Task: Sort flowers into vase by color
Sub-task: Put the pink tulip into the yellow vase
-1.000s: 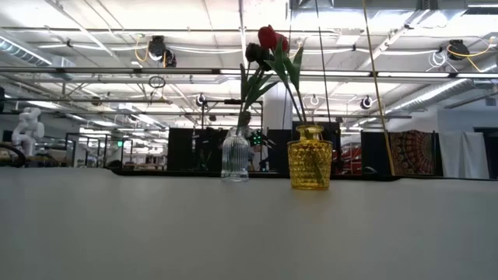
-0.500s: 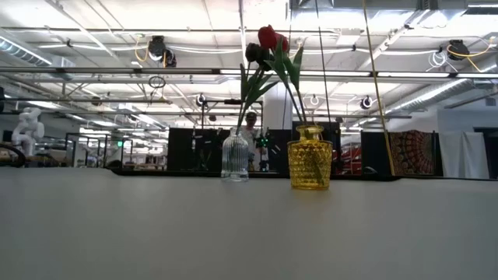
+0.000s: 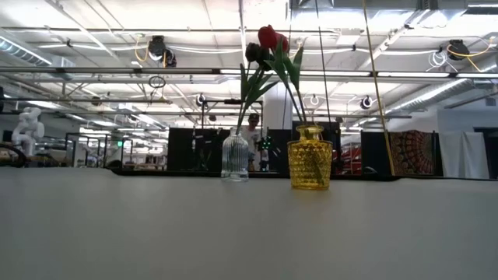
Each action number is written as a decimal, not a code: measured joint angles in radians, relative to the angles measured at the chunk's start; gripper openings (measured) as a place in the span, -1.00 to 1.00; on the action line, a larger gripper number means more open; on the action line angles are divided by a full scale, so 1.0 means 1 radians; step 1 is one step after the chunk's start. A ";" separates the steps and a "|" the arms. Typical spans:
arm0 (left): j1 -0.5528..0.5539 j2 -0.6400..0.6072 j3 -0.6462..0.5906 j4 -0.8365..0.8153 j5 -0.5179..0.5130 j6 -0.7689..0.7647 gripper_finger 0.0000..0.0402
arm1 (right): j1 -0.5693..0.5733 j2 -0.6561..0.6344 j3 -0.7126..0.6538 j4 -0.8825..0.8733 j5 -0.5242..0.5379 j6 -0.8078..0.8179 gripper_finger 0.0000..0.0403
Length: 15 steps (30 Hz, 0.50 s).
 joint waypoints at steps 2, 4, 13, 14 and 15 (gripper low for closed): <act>-0.022 0.000 0.000 -0.035 0.001 -0.001 -0.98 | 0.002 0.014 0.000 -0.015 -0.038 0.040 0.25; -0.043 0.000 0.000 -0.061 0.011 -0.010 -0.98 | 0.009 0.028 0.000 -0.026 -0.051 0.056 0.25; -0.104 0.033 0.000 -0.089 0.024 -0.022 -0.98 | 0.039 0.091 0.000 -0.021 -0.074 0.079 0.25; -0.106 0.041 0.000 -0.095 0.025 -0.021 -0.98 | 0.041 0.099 0.000 -0.021 -0.074 0.080 0.25; -0.112 0.050 0.000 -0.101 0.026 -0.021 -0.98 | 0.045 0.105 0.000 -0.022 -0.075 0.084 0.25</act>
